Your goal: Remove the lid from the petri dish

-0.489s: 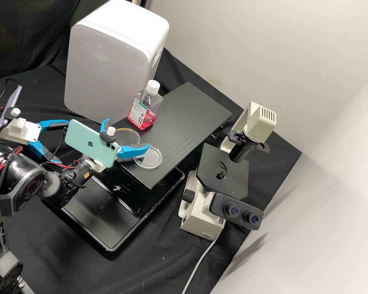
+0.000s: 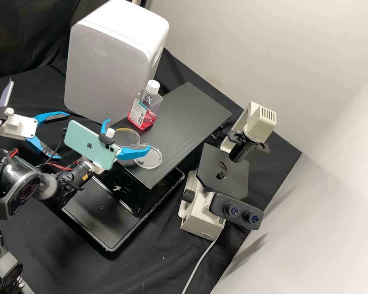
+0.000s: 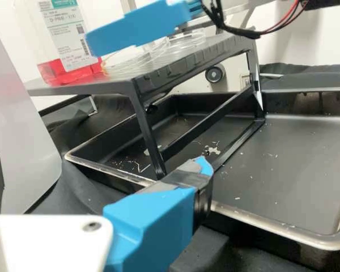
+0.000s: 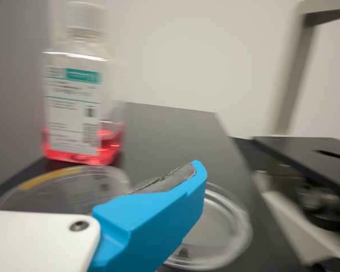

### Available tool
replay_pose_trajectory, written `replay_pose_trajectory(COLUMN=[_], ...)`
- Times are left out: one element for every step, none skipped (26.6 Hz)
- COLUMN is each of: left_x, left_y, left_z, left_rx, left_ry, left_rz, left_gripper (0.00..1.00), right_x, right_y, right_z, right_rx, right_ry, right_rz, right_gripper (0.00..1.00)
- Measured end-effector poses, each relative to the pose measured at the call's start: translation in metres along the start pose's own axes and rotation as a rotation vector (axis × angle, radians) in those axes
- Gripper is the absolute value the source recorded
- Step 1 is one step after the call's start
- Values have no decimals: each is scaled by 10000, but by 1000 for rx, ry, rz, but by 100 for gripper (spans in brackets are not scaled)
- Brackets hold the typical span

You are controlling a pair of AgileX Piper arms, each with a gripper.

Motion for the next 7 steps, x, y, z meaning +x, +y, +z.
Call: replay_pose_trajectory(left_x=[0, 0, 0, 0, 0, 0, 0], left_y=[0, 0, 0, 0, 0, 0, 0], left_z=[0, 0, 0, 0, 0, 0, 0], left_rx=[0, 0, 0, 0, 0, 0, 0], left_ry=[0, 0, 0, 0, 0, 0, 0], left_rz=[0, 0, 0, 0, 0, 0, 0], left_gripper=[100, 100, 100, 100, 100, 100, 100], right_x=[-11, -33, -59, -81, -106, -122, -140], right_y=[18, 37, 66, 76, 90, 105, 119], right_z=[-2, 3, -1, 1, -5, 1, 1], right_rx=[9, 20, 29, 31, 36, 43, 46], right_ry=[-16, -34, -41, -43, -40, -40, -35], right_rz=[19, 36, 53, 57, 62, 68, 70], right_gripper=[100, 100, 100, 100, 100, 100, 100])
